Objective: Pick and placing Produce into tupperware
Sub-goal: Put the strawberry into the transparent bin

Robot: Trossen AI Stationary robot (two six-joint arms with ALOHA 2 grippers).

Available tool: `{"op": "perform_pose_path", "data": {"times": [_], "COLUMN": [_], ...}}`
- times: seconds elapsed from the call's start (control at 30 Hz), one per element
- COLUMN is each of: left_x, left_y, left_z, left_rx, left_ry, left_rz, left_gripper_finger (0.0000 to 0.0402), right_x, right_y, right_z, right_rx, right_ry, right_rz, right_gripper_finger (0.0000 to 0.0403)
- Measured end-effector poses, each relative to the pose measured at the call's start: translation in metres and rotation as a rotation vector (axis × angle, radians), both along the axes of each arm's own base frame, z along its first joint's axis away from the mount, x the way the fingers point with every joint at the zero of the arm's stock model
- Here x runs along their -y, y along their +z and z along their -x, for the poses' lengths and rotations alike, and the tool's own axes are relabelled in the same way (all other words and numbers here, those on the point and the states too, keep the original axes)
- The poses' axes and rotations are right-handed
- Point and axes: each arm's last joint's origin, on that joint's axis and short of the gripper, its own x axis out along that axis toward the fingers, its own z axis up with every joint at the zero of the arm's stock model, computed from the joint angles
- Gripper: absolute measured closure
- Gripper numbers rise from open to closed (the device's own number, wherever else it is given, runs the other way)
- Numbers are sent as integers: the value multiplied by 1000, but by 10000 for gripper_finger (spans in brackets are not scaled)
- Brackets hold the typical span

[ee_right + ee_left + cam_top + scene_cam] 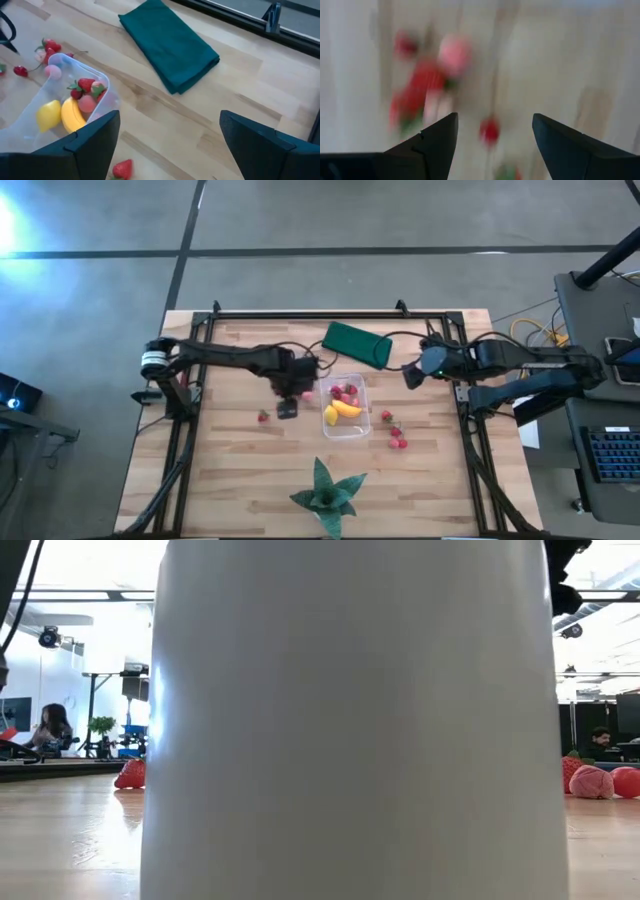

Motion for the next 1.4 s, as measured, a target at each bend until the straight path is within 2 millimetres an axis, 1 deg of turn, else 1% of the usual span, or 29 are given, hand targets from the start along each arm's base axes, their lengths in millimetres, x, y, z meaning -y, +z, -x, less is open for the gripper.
{"op": "perform_pose_path", "data": {"times": [0.07,0.13,0.2,0.27,0.37,0.53,0.7,0.8,0.9,0.97,1.1,1.17,1.23,1.27,1.4], "left_x": [3,4,5,6,7,9,13,14,14,15,15,16,16,16,16], "left_y": [2,4,6,5,1,-11,-12,-10,-8,-6,-8,-10,-12,-13,-15], "left_z": [11,22,28,31,31,42,58,66,74,80,88,92,94,95,99], "left_rx": [-99,-192,-241,-269,-257,-260,-206,-137,-70,-35,5,-1,-5,-10,-17], "left_ry": [87,185,269,303,312,308,320,368,410,432,458,460,460,460,460], "left_rz": [-50,-61,-56,-57,-55,-50,-43,-30,-18,-9,0,-2,-3,-4,-5], "left_gripper_finger": [159,159,159,159,159,159,159,159,159,159,159,159,159,159,159], "right_x": [0,0,0,0,0,0,-3,-8,-16,-22,-33,-36,-39,-39,-40], "right_y": [-1,-4,-8,-13,-19,-21,-25,-39,-57,-69,-86,-91,-94,-96,-109], "right_z": [2,2,2,2,2,2,4,7,12,11,1,-8,-16,-18,-23], "right_rx": [0,-4,-15,-25,-43,-51,-77,-126,-157,-147,-31,51,91,94,-18], "right_ry": [0,-7,-17,-26,-42,-39,52,105,144,151,178,200,235,240,240], "right_rz": [0,-3,-6,-7,-16,-27,-97,-176,-294,-362,-422,-431,-428,-425,-408], "right_gripper_finger": [66,67,69,69,67,65,66,64,65,67,69,69,70,71,73]}}
